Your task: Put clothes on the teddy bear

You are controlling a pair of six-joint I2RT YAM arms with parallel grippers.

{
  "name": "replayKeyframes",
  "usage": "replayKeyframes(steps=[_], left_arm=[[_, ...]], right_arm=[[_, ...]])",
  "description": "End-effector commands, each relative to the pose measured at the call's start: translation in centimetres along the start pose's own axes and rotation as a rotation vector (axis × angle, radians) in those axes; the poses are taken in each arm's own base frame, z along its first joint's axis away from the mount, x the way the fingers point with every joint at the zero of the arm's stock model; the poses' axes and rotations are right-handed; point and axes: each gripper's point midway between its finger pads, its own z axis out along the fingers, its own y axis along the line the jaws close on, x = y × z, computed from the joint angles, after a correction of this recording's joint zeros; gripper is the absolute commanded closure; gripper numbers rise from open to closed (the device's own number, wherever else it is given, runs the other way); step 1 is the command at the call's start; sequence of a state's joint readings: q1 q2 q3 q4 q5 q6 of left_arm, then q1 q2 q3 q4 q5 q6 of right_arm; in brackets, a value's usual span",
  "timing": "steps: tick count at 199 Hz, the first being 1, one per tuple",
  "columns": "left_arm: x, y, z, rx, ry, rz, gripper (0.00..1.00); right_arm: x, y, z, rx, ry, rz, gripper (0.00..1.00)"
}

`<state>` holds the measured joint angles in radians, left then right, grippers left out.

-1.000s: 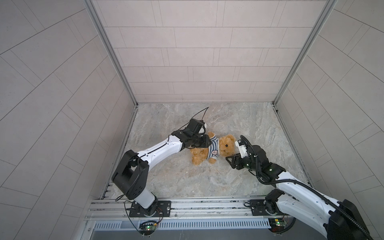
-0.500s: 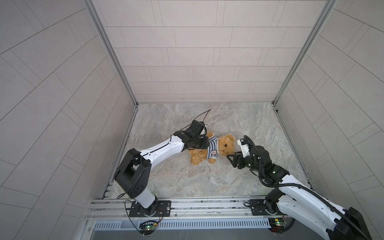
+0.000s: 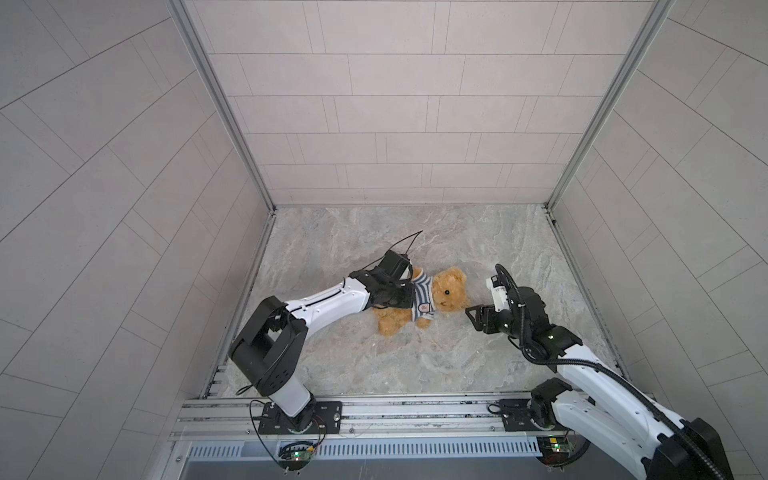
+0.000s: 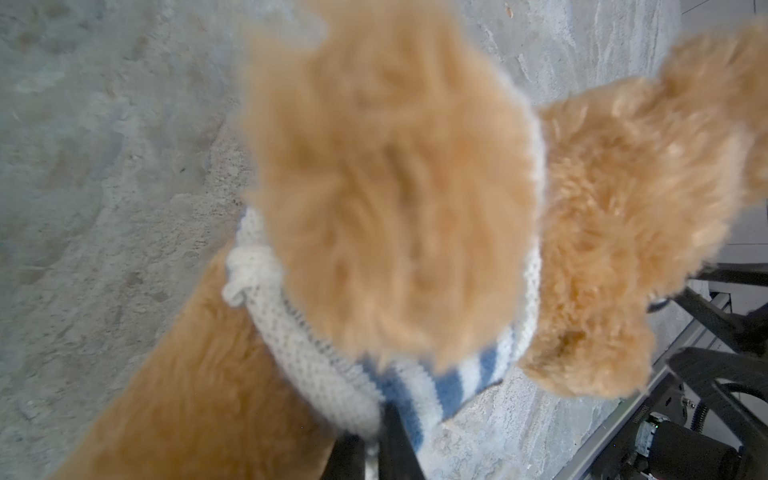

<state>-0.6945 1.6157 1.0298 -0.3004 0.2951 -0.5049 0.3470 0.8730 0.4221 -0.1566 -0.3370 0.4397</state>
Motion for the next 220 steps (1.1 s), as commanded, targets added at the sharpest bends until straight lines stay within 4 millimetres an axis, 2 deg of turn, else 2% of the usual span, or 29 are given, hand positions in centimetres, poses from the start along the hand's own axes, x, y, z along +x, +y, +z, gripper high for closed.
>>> replayKeyframes(steps=[1, 51, 98, 122, 138, 168, 195, 220], left_arm=[[0.9, 0.6, 0.1, -0.017, 0.011, 0.013, 0.90], [1.3, 0.9, 0.3, -0.015, 0.008, 0.015, 0.92], [1.6, 1.2, 0.3, -0.013, -0.004, 0.014, 0.93], [1.9, 1.4, 0.3, -0.009, -0.007, 0.013, 0.93], [2.1, 1.5, 0.3, -0.008, -0.006, 0.013, 0.94], [2.0, 1.6, 0.0, -0.011, -0.016, 0.013, 0.94], [2.1, 2.5, -0.2, -0.019, -0.022, -0.005, 0.96], [2.6, 4.0, -0.4, -0.038, -0.023, -0.033, 0.98]], right_arm=[[-1.9, 2.1, 0.3, -0.102, -0.005, -0.057, 0.31], [-3.3, 4.0, 1.4, -0.196, 0.001, -0.145, 0.33], [-3.1, 3.7, 3.1, -0.194, 0.055, -0.182, 0.36], [-3.3, 3.7, 4.0, -0.206, 0.053, -0.173, 0.42], [-3.1, 4.0, 4.6, -0.233, 0.068, -0.170, 0.50], [-3.1, 4.4, 4.8, -0.257, 0.081, -0.170, 0.80], [-3.0, 4.4, 4.2, -0.255, 0.073, -0.161, 0.99], [-2.7, 3.8, 3.3, -0.214, 0.046, -0.141, 1.00]])
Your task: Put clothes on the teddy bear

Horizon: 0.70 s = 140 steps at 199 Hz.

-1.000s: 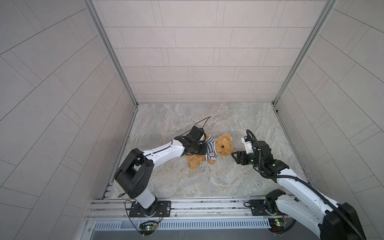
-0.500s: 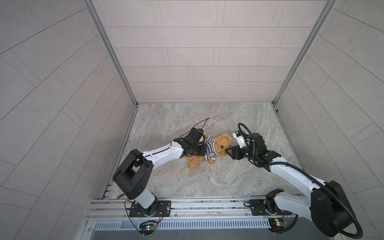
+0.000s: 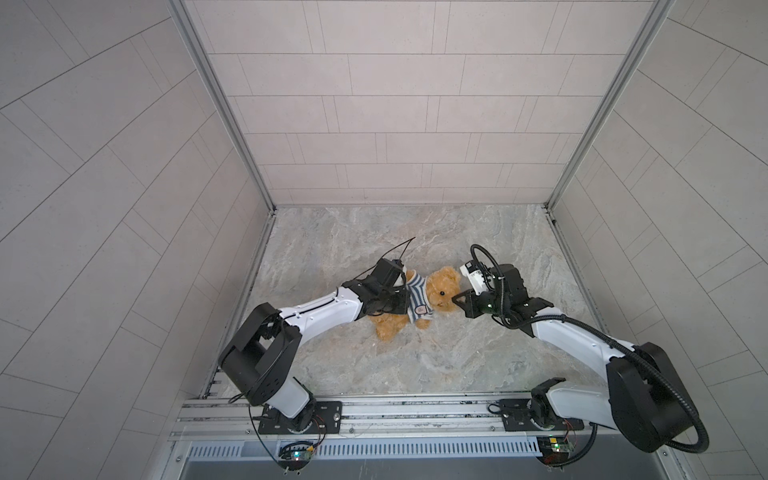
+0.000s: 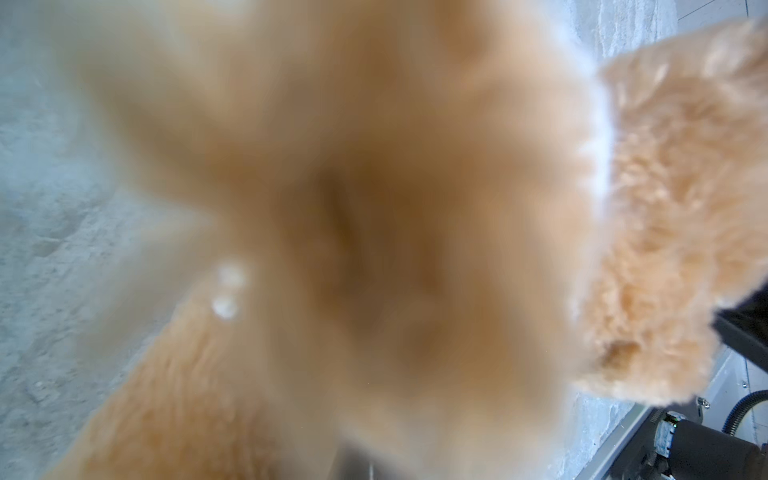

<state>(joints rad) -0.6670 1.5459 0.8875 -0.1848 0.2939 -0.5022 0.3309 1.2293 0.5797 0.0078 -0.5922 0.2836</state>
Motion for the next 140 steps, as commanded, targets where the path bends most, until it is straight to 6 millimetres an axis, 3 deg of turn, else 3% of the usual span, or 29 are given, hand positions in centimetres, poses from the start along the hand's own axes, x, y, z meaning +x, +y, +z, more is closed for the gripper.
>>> replayKeyframes(steps=[1, 42, 72, 103, 121, 140], left_arm=[[1.4, 2.2, -0.3, -0.047, 0.025, -0.023, 0.98], [2.0, 3.5, -0.8, -0.077, 0.024, -0.026, 1.00], [1.3, 1.7, -1.3, -0.032, 0.005, 0.018, 0.96], [1.1, -0.1, -2.2, 0.003, -0.010, 0.057, 0.80], [1.5, -0.2, -2.9, 0.005, -0.013, 0.071, 0.69], [2.1, 0.4, -3.7, -0.019, -0.018, 0.073, 0.64]], right_arm=[[-0.3, 0.2, -1.1, 0.017, -0.048, -0.012, 1.00], [0.8, -0.6, -2.2, 0.081, -0.056, 0.036, 1.00], [1.1, 0.3, -2.2, 0.068, -0.050, 0.032, 1.00], [0.9, 1.7, -2.9, 0.067, -0.063, 0.040, 1.00], [0.9, 2.3, -3.5, 0.068, -0.070, 0.063, 1.00], [1.6, 2.6, -4.0, 0.080, -0.046, 0.082, 1.00]])
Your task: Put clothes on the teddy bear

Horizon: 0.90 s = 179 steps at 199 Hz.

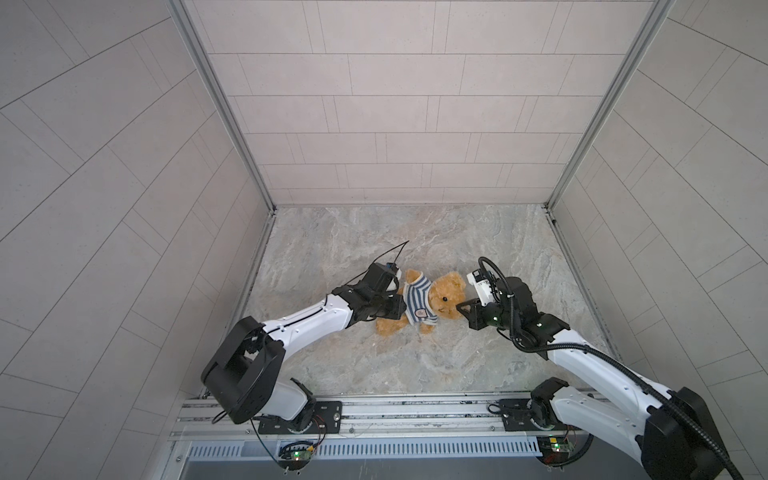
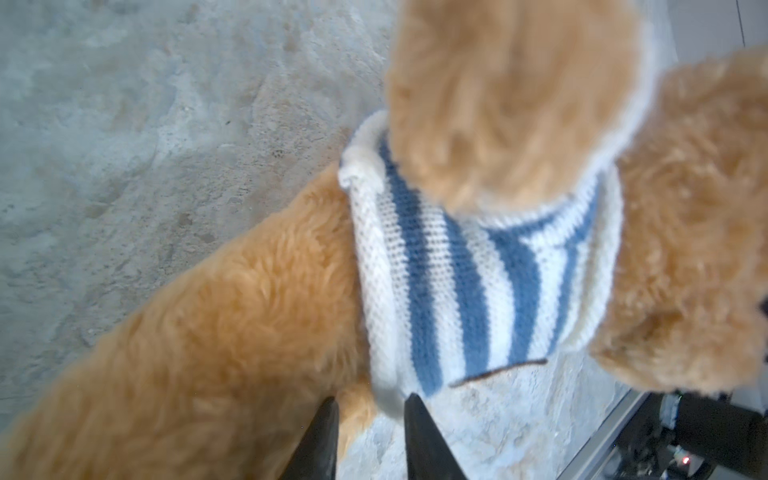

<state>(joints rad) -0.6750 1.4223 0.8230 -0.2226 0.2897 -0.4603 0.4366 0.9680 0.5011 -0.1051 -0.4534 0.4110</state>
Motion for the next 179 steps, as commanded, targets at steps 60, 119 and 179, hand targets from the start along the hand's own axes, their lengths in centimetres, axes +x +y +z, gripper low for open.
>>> replayKeyframes(steps=[60, 119, 179], left_arm=[[-1.2, 1.2, -4.5, -0.077, -0.032, 0.106, 0.42], [-4.2, 3.2, -0.8, -0.126, -0.008, 0.060, 0.42], [-2.7, 4.7, 1.8, -0.160, 0.044, -0.001, 0.49]], right_arm=[[0.9, 0.9, -0.8, 0.000, 0.091, 0.005, 1.00], [0.7, 0.3, 0.5, 0.022, 0.134, 0.001, 1.00], [-1.0, -1.2, 2.0, 0.096, 0.147, -0.013, 0.95]])
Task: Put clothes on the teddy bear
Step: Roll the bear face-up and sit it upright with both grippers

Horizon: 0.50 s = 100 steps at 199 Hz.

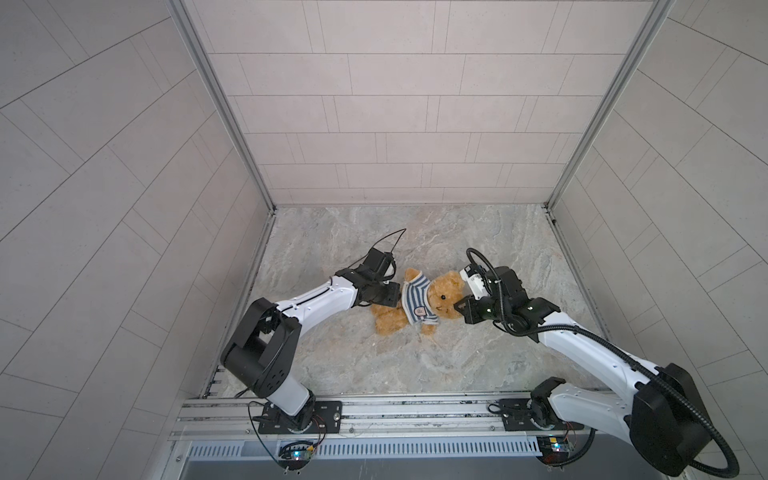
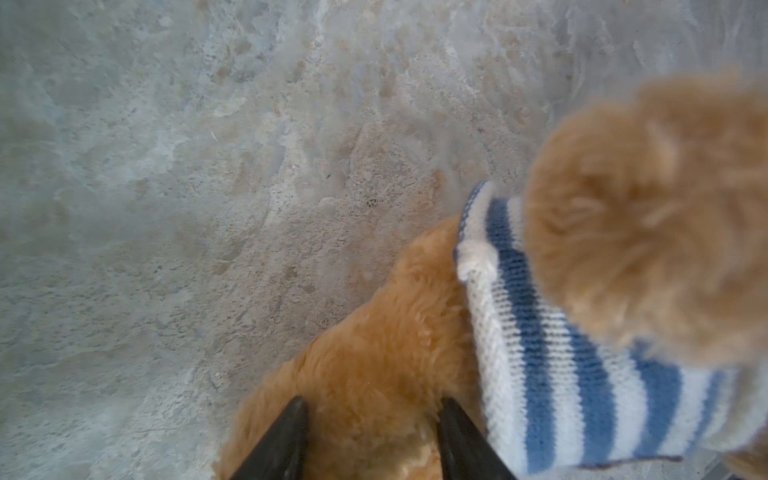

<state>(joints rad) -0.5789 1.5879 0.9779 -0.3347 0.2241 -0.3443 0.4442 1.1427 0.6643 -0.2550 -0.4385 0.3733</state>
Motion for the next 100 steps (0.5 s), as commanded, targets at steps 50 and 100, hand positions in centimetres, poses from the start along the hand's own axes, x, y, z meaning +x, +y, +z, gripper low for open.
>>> replayKeyframes(steps=[50, 100], left_arm=[[2.1, 0.5, 0.9, 0.016, 0.003, -0.064, 0.53], [3.0, 0.7, 0.6, 0.017, 0.011, -0.069, 0.58]], right_arm=[[-2.7, -1.8, 1.8, 0.072, 0.007, -0.007, 0.83], [-4.9, -1.4, 2.1, 0.071, -0.015, 0.006, 0.70]])
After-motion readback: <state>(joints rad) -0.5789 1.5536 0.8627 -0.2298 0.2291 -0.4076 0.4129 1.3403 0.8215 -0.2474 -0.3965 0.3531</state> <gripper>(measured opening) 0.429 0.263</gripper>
